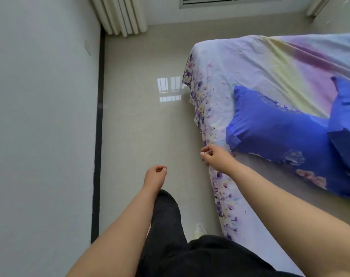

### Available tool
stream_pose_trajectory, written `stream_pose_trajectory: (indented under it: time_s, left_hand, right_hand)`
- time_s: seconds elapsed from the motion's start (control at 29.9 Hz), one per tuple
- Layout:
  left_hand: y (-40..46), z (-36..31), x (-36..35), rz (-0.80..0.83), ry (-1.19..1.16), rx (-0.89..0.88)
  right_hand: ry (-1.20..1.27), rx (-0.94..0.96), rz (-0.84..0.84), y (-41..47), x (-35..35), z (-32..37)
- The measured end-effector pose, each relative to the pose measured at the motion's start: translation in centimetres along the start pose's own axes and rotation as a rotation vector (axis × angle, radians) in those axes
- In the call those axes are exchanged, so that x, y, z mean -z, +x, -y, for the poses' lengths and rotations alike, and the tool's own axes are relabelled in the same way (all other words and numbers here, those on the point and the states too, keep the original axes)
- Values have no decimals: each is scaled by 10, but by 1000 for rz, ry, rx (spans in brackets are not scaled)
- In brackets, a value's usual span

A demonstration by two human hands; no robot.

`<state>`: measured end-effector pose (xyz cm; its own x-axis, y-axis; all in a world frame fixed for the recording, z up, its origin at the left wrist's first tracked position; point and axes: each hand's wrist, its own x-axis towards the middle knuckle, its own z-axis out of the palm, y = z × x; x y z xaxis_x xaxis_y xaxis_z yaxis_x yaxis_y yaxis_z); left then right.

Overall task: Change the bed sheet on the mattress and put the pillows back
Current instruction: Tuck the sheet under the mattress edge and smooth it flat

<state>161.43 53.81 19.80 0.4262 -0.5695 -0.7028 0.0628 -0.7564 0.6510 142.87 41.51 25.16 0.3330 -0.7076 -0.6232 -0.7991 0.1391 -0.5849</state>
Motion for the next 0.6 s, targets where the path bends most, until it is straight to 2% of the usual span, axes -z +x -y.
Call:
stream_pose_trajectory:
  time_s: [0.1,0.33,0.53,0.6]
  left_hand:
    - [75,-59,26,-6,33,-36]
    - [212,-211,62,105,247,-95]
    - [330,-326,18,213,397,-140]
    - [364,-358,-1,215,413,-119]
  right_hand:
    - [115,-23,-42,71,19,48]
    - [364,-138,-117,189,63,132]
    - [500,-261,-195,301,127,144]
    - [511,-287,-173,342,156,147]
